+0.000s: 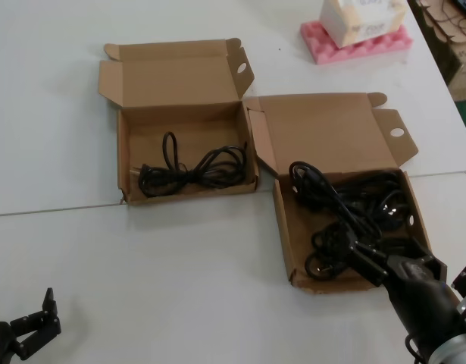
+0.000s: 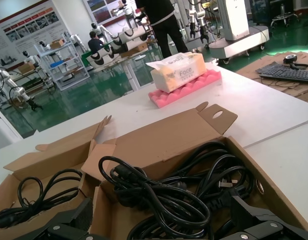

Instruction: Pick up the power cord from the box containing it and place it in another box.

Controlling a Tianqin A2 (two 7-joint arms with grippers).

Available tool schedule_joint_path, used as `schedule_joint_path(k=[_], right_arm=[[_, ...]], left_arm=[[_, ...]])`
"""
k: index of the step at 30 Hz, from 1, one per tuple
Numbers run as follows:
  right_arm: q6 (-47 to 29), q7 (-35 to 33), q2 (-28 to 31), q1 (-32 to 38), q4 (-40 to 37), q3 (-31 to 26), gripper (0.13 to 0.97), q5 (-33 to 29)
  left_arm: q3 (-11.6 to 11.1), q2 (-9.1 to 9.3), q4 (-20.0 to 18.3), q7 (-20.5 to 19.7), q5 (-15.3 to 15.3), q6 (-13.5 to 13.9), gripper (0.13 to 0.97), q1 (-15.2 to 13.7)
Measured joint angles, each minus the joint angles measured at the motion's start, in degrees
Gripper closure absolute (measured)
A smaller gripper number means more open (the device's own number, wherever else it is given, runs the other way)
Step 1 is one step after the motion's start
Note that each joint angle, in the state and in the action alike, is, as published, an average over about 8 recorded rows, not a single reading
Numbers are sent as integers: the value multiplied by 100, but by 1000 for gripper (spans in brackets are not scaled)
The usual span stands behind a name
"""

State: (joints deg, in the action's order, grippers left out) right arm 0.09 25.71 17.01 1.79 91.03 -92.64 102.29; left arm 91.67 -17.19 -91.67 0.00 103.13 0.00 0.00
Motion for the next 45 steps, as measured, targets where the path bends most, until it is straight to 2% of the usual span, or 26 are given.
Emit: schedule_joint_path(k=[45], right_arm=[[0,0,0,0,0,0,129,0]], left_arm=[[0,0,0,0,0,0,132,0]])
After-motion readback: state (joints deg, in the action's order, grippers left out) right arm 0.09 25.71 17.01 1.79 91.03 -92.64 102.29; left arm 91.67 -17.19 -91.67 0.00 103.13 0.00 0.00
